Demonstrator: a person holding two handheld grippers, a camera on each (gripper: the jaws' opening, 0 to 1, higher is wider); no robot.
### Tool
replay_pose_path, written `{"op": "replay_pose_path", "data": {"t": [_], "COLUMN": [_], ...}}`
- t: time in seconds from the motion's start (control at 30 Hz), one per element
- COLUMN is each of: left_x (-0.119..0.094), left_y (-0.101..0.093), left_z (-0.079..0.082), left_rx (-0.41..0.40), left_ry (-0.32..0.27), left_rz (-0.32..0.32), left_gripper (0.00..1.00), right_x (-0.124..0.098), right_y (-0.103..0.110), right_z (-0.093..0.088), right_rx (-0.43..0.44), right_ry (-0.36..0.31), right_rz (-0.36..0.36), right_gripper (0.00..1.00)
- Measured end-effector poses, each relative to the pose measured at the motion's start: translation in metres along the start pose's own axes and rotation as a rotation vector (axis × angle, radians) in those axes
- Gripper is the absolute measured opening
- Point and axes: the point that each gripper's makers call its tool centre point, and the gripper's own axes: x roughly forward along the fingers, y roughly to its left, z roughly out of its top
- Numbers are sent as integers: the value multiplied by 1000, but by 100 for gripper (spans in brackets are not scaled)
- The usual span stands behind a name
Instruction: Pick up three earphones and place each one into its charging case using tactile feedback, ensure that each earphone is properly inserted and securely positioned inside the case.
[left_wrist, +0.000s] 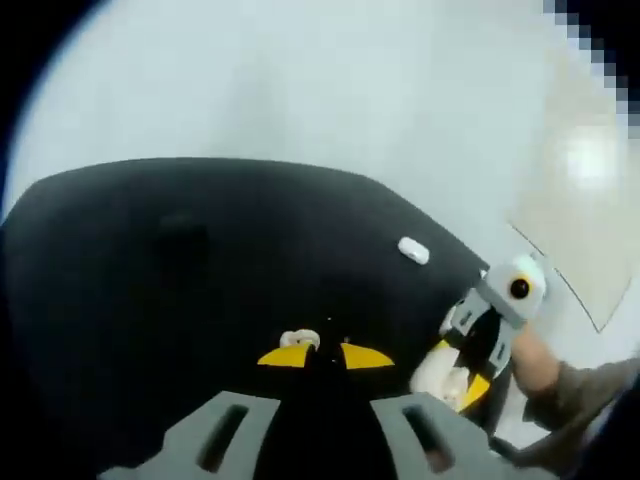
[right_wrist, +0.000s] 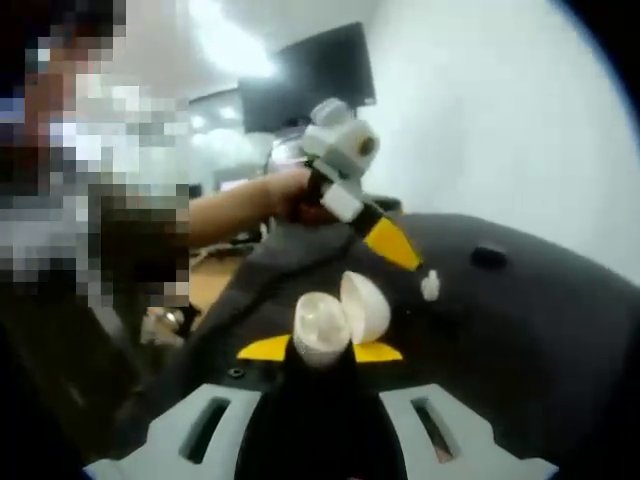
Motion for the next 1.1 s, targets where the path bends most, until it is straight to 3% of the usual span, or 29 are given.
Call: {"op": "replay_pose_path", "data": {"t": [0.13, 0.37, 0.53, 0.6, 0.7, 0.8, 0.97, 1.1], "left_x": [5, 10, 2, 0, 1, 8, 26, 34], "left_y": [-2, 20, 20, 16, 10, -6, 0, 2], "left_z": [-3, -10, -1, 9, 16, 14, 13, 10], "left_rx": [-34, -1, 10, 97, 218, 302, 498, 499], "left_ry": [-3, 27, -18, -61, -72, -44, 3, 23], "left_rz": [-2, 61, 25, 22, 48, 45, 165, 145], "left_gripper": [12, 15, 15, 15, 15, 16, 33, 36], "right_x": [1, 1, 2, 2, 3, 3, 2, 2], "right_y": [0, 0, -2, -2, -2, -1, -1, -1], "right_z": [-1, -2, -2, -2, -3, -3, -3, -3], "right_rx": [-7, -10, -8, -10, -11, -12, -15, -16], "right_ry": [6, 11, 14, 15, 18, 19, 20, 20], "right_rz": [-6, -10, -10, -11, -12, -12, -12, -12], "right_gripper": [23, 23, 23, 23, 23, 22, 22, 22]}}
